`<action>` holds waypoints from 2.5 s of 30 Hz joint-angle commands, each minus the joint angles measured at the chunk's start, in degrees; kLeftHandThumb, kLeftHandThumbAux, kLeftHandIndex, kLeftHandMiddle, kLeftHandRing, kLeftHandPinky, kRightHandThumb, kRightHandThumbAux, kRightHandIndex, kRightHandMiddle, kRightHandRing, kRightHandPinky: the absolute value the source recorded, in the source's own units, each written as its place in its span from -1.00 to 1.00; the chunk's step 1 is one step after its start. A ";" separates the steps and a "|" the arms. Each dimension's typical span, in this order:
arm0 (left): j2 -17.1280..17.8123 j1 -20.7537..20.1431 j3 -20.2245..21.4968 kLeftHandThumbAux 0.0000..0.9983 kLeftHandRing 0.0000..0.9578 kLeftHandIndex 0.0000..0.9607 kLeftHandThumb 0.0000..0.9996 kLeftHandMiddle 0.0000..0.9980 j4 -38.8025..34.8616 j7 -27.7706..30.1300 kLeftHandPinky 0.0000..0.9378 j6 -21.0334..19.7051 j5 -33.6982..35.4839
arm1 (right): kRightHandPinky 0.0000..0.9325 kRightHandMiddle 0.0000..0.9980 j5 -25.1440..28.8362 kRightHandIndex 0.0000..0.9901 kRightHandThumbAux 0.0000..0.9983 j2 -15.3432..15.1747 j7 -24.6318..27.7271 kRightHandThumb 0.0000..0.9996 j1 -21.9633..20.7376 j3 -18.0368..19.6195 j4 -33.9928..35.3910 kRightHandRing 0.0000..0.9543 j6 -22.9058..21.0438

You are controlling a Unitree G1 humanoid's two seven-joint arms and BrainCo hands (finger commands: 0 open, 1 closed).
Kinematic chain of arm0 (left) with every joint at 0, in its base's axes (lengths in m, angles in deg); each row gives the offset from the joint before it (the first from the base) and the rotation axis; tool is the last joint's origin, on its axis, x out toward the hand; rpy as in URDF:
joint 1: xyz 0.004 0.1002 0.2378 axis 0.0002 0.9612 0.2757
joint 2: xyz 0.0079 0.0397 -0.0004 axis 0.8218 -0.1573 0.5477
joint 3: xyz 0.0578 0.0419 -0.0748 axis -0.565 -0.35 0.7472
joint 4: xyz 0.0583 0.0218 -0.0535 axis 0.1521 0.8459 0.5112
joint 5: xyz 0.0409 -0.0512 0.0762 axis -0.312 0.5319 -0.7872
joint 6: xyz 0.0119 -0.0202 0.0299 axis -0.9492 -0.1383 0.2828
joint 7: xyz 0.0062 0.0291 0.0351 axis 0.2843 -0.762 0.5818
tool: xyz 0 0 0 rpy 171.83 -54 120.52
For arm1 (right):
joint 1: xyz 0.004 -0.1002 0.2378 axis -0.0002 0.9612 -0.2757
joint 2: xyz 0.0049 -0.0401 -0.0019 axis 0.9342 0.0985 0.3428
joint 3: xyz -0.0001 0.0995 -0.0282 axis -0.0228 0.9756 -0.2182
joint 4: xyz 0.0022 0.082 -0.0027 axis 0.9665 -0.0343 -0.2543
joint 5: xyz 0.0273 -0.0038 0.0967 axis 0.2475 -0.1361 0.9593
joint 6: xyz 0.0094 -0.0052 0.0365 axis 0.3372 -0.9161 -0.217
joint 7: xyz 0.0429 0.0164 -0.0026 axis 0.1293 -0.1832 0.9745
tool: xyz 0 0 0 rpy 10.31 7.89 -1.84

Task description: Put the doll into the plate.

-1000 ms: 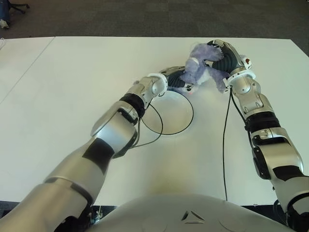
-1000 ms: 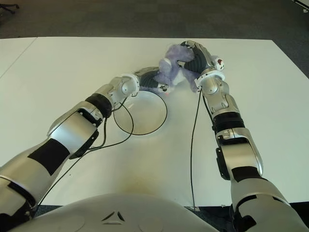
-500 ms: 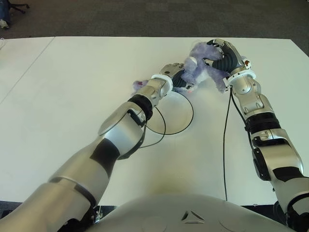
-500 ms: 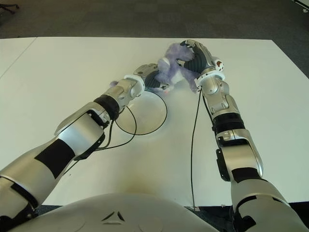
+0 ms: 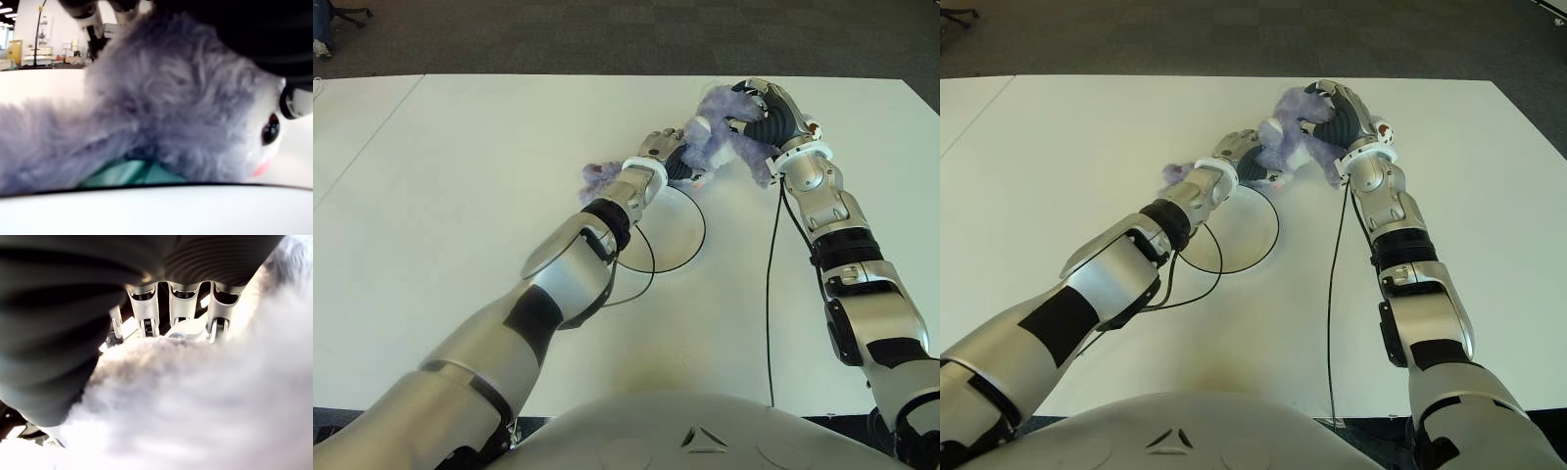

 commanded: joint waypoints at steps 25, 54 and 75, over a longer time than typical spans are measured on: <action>0.73 -0.08 6.76 0.34 0.70 -0.17 0.71 0.09 2.52 -8.24 0.76 -1.19 3.07 | 0.82 0.73 1.77 -0.12 0.46 -0.71 3.78 0.36 2.00 1.84 7.86 0.81 -2.13; 4.21 -5.53 7.15 0.33 0.74 -0.17 0.71 0.09 0.97 -6.10 0.79 2.10 3.01 | 0.81 0.72 1.42 -0.12 0.45 -2.29 2.90 0.37 -0.24 2.88 5.02 0.80 -1.81; 3.95 -5.36 5.10 0.34 0.71 -0.17 0.71 0.09 0.29 -6.61 0.74 5.64 1.30 | -1.00 -1.00 -2.86 -0.95 -0.26 -6.55 13.60 -0.85 -3.22 -3.11 3.48 -1.00 -3.95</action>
